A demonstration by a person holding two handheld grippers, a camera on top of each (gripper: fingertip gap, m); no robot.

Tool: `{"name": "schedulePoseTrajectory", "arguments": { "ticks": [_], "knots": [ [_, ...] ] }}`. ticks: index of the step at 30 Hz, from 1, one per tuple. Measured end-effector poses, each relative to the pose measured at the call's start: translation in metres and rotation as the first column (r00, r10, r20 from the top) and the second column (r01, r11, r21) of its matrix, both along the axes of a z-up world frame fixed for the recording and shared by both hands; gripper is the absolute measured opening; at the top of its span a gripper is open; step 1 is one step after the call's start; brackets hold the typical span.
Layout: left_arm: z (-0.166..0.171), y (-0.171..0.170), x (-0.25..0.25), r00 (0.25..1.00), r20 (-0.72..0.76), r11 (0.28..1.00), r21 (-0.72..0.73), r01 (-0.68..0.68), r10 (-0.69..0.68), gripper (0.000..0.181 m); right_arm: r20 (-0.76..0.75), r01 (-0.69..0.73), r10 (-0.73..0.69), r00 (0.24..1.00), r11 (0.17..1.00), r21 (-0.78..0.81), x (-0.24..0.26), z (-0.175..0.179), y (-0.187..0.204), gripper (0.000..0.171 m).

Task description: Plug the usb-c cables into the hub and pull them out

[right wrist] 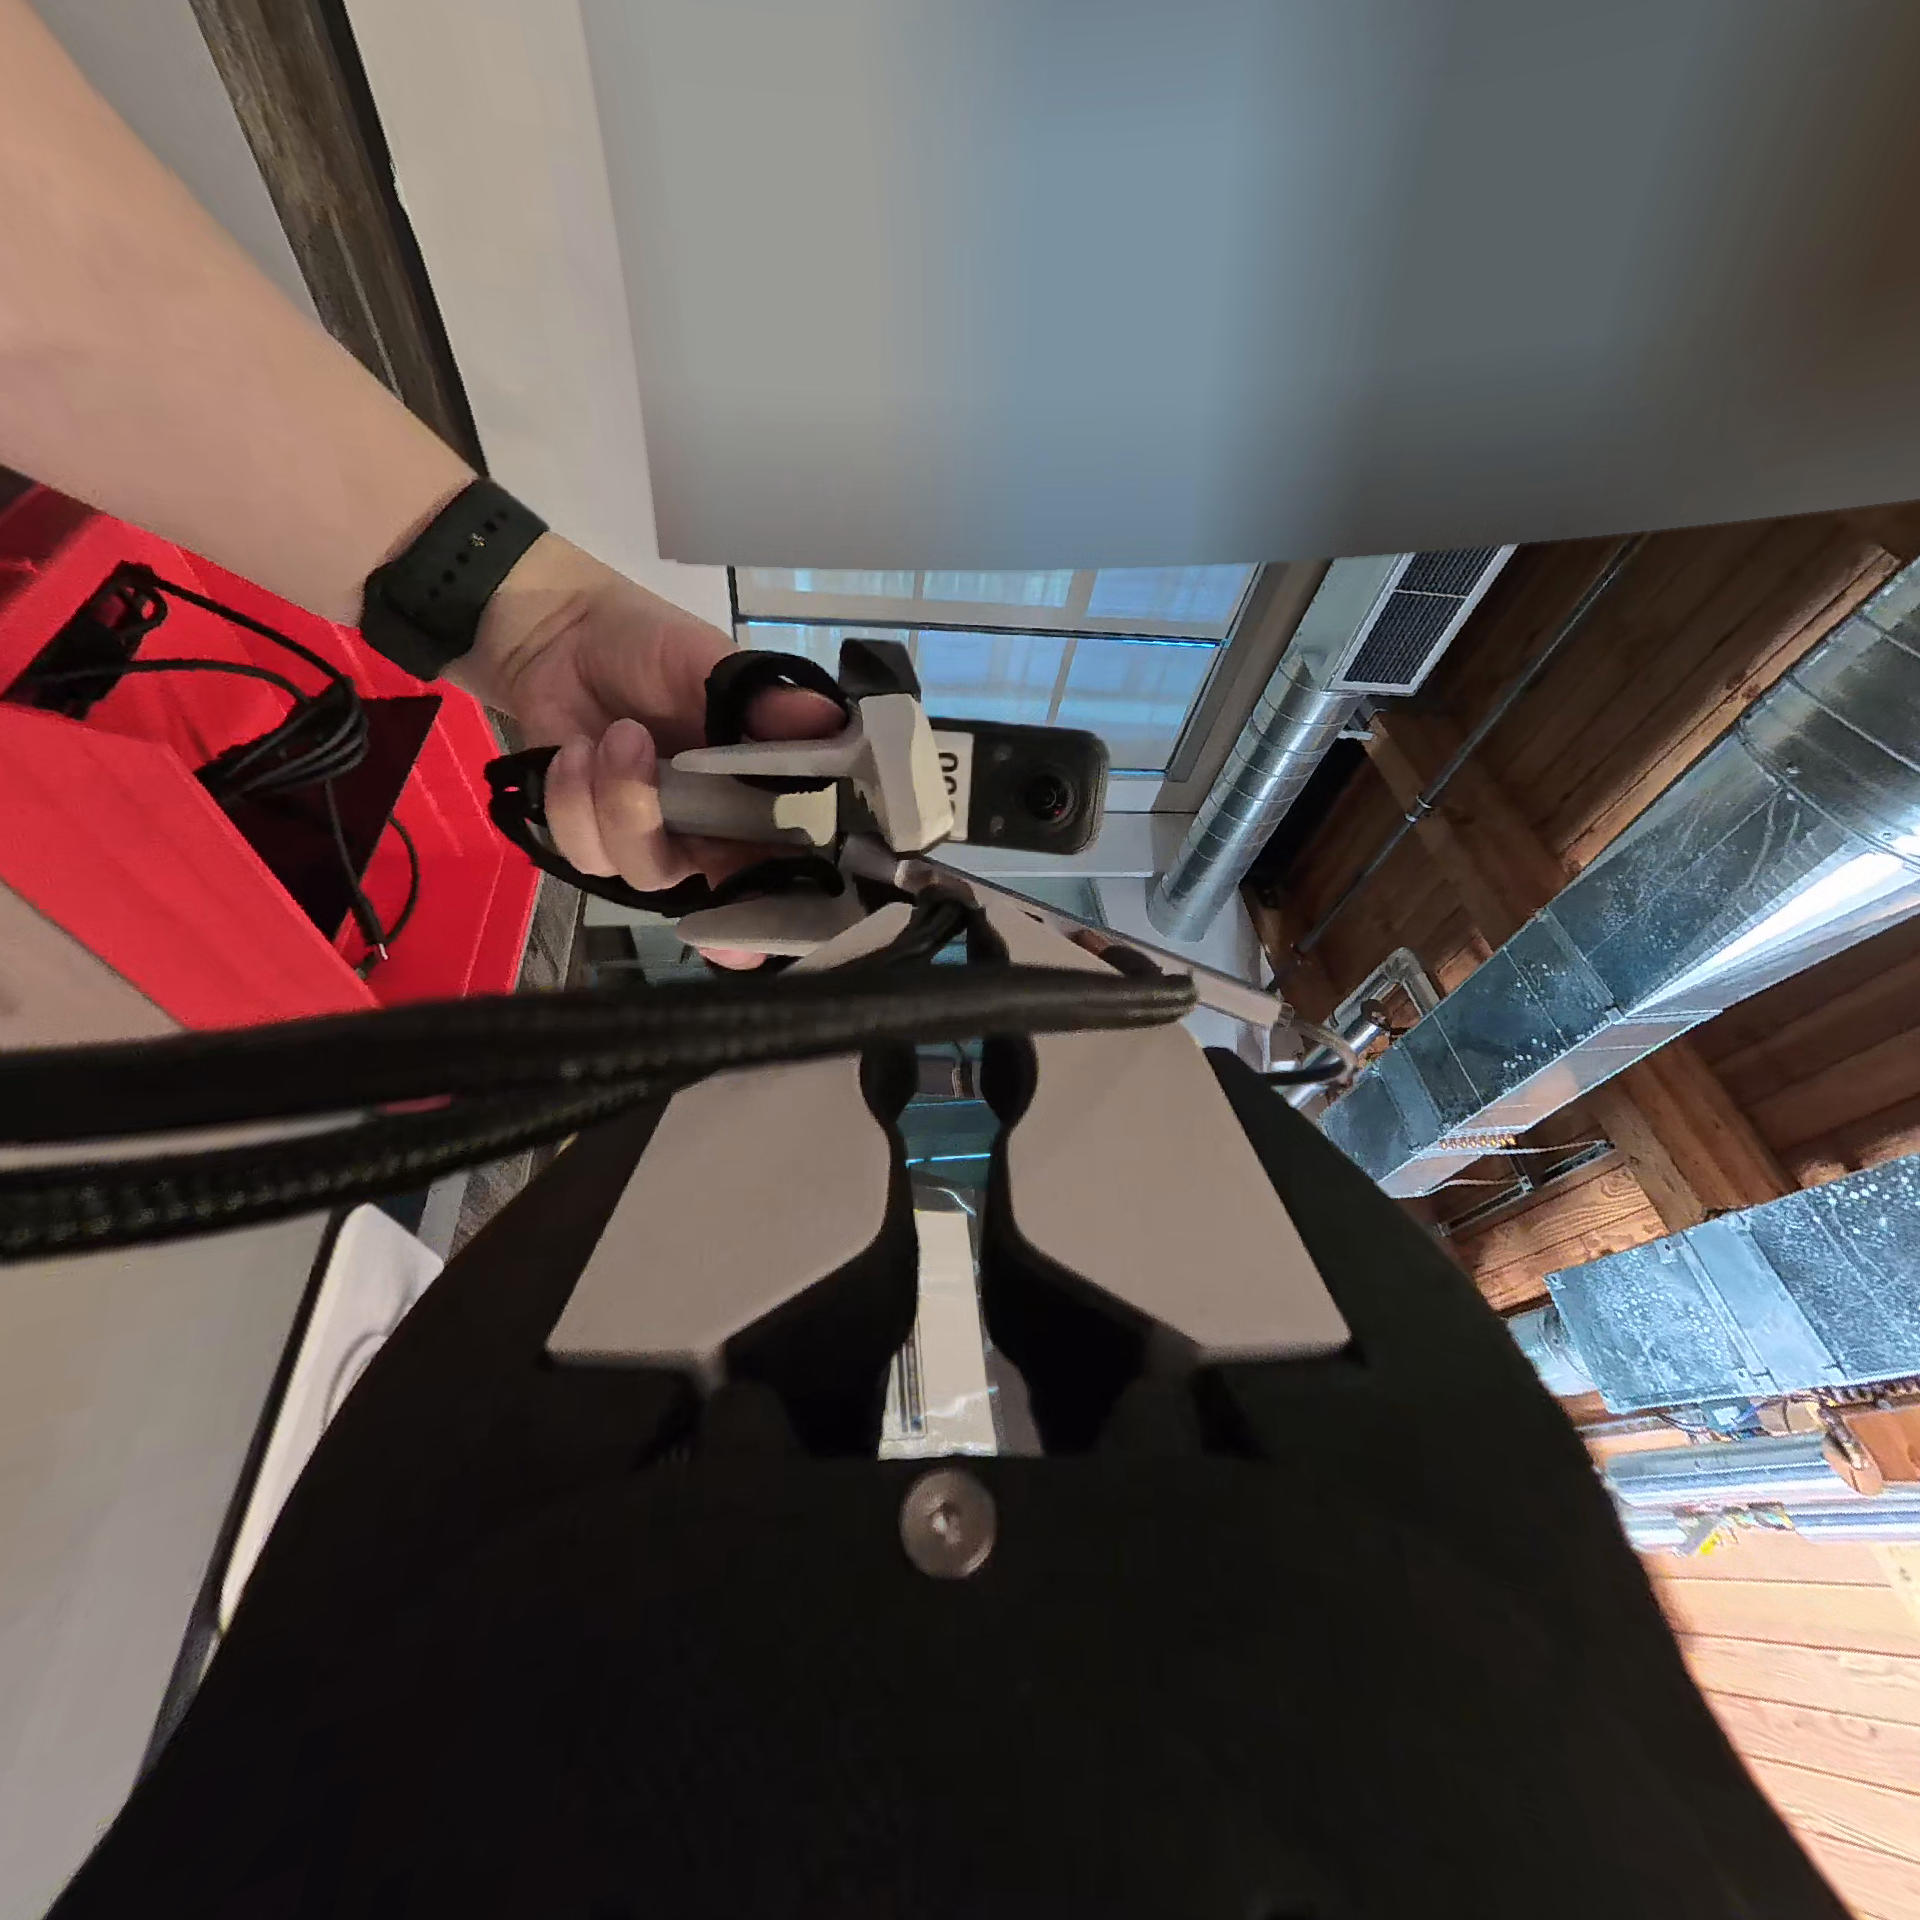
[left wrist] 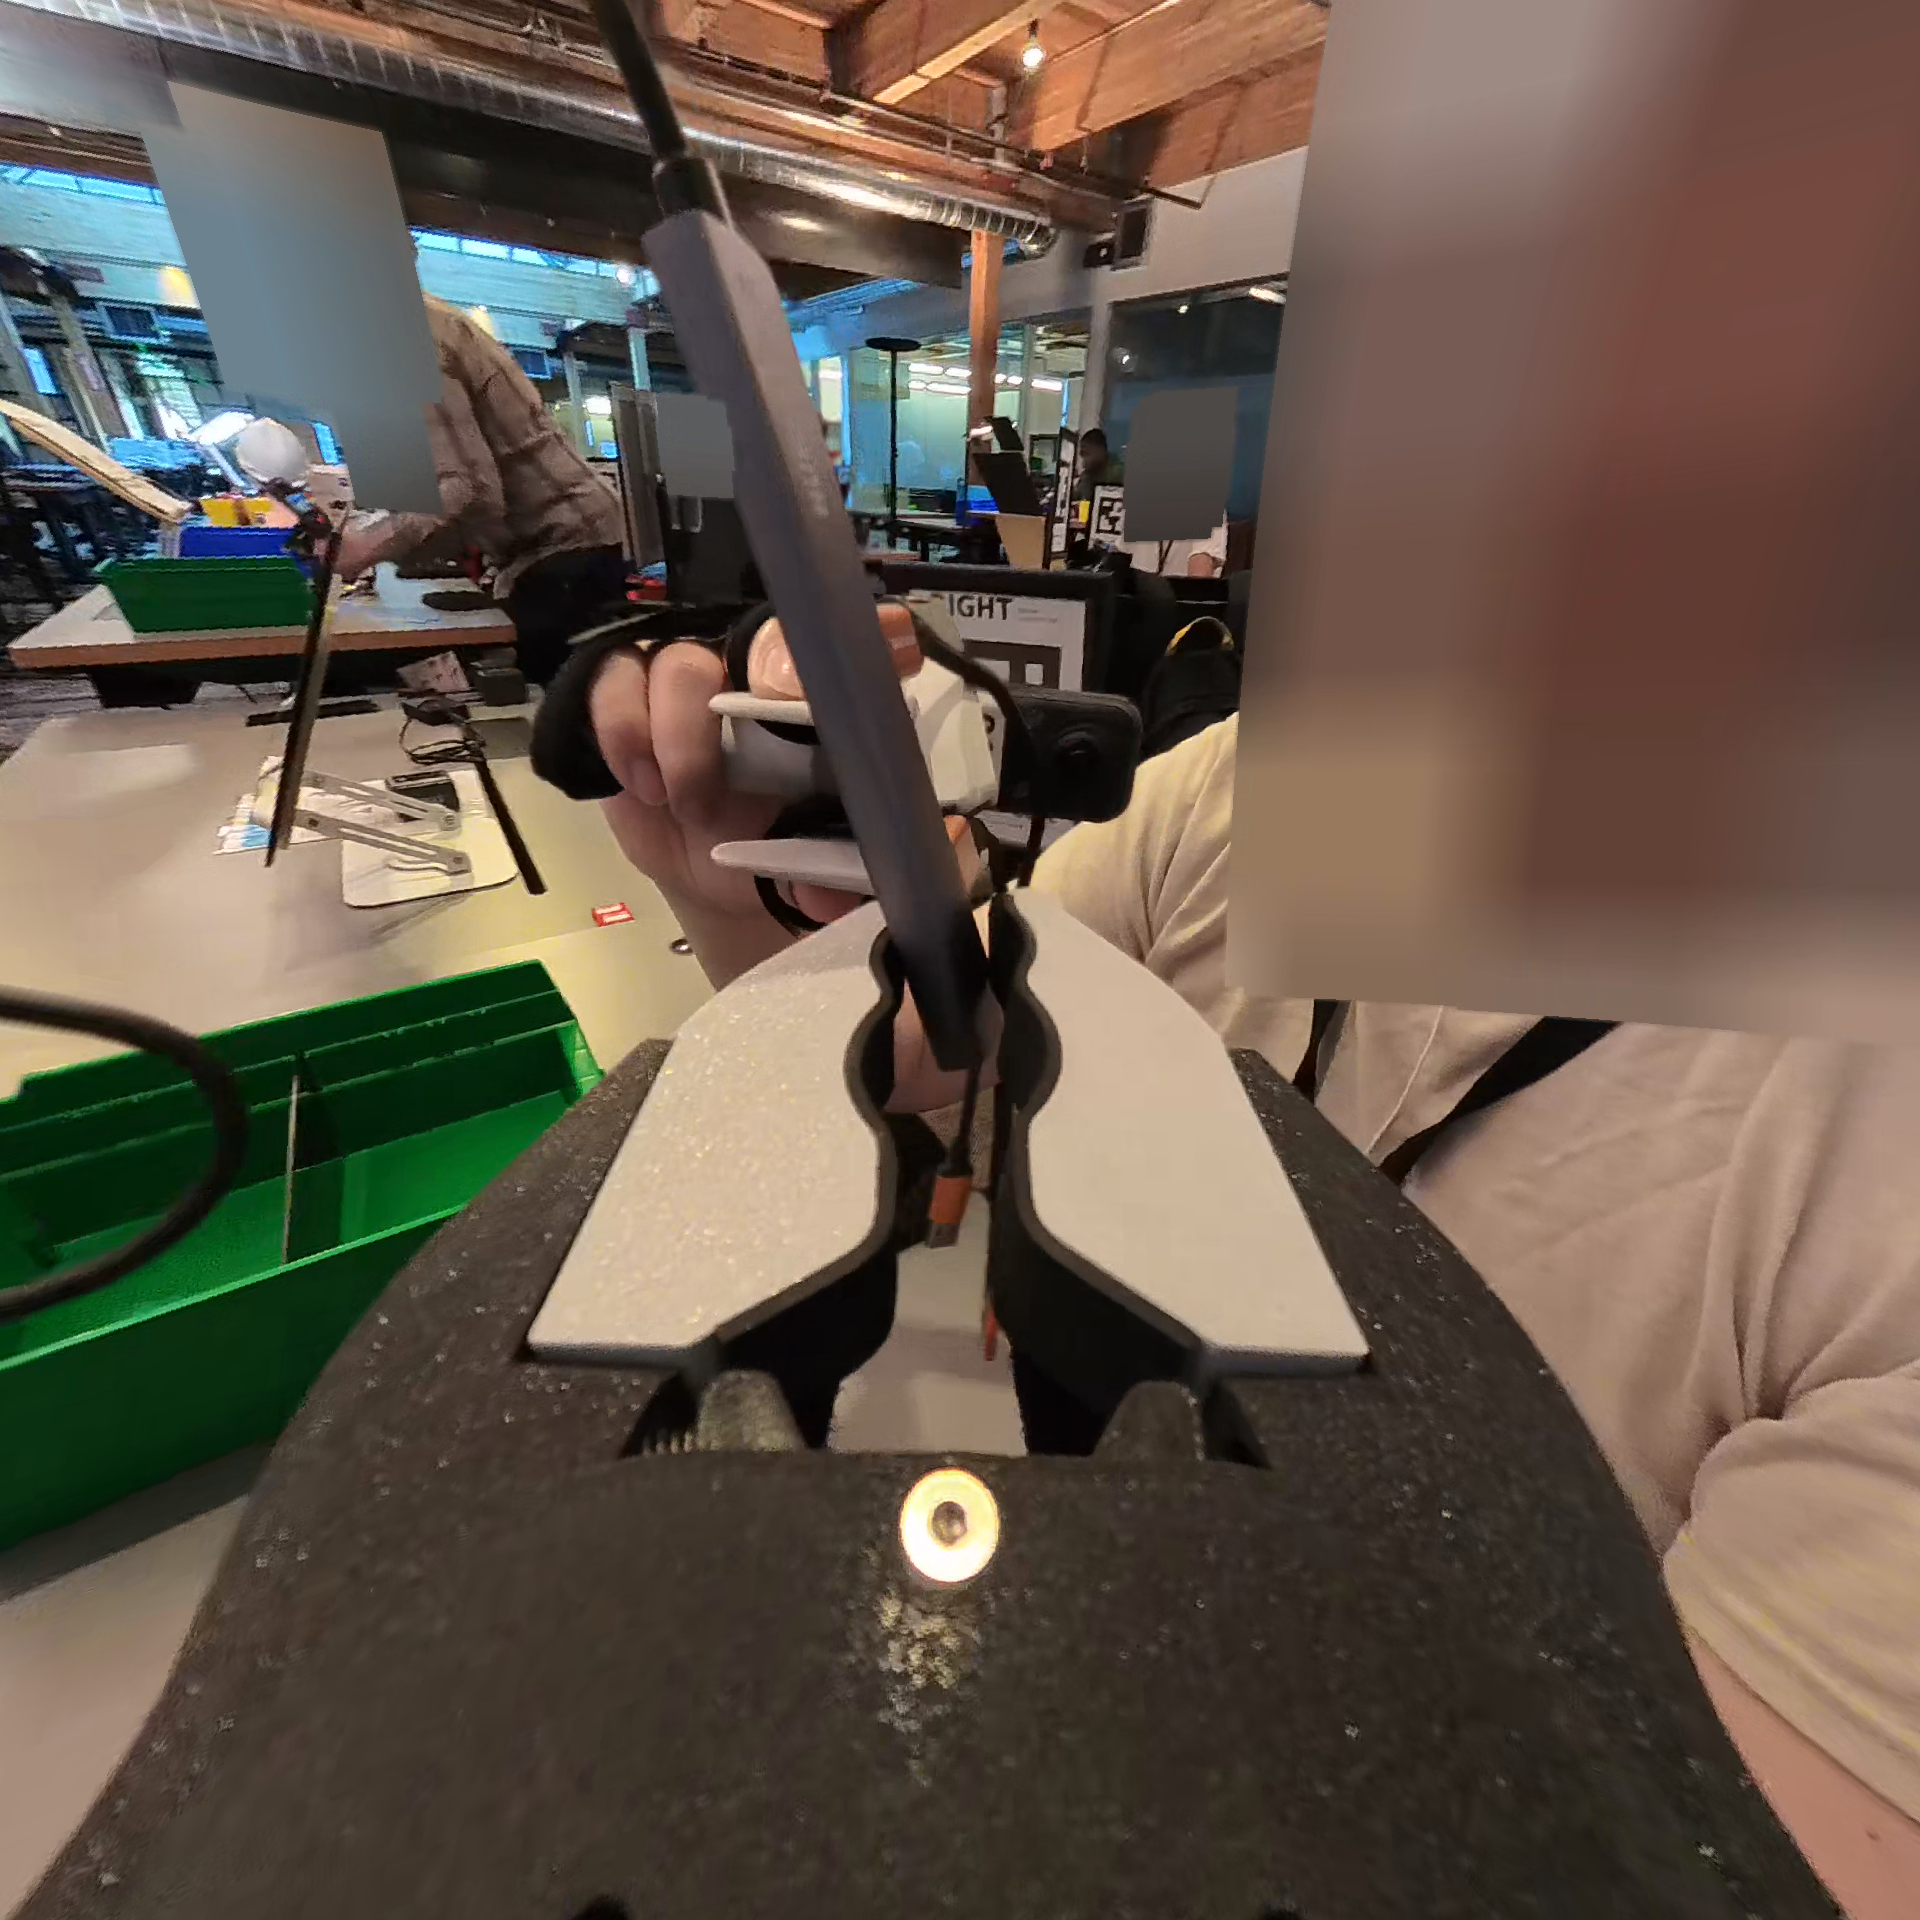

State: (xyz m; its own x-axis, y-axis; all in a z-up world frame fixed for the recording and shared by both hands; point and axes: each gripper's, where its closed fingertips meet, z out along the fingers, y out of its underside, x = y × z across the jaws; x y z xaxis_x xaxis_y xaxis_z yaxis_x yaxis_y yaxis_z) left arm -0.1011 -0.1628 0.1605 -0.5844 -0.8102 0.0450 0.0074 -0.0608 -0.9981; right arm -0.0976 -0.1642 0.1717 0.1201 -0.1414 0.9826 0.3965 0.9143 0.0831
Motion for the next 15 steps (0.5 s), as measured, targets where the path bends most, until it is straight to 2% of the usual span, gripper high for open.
{"name": "schedulePoseTrajectory", "arguments": {
  "ticks": [9,15],
  "knots": [
    [0.002,0.0,-0.005,0.999,-0.027,0.999,-0.004,-0.032,0.032,0.02,-0.031,-0.072,0.071,0.997,0.997,-0.032,-0.003,-0.004,-0.001,0.008],
    [0.0,0.007,-0.006,0.998,-0.048,0.999,-0.034,-0.032,0.031,0.013,-0.012,-0.055,0.055,0.998,0.998,-0.006,-0.004,-0.01,0.002,0.008]
  ]
}}
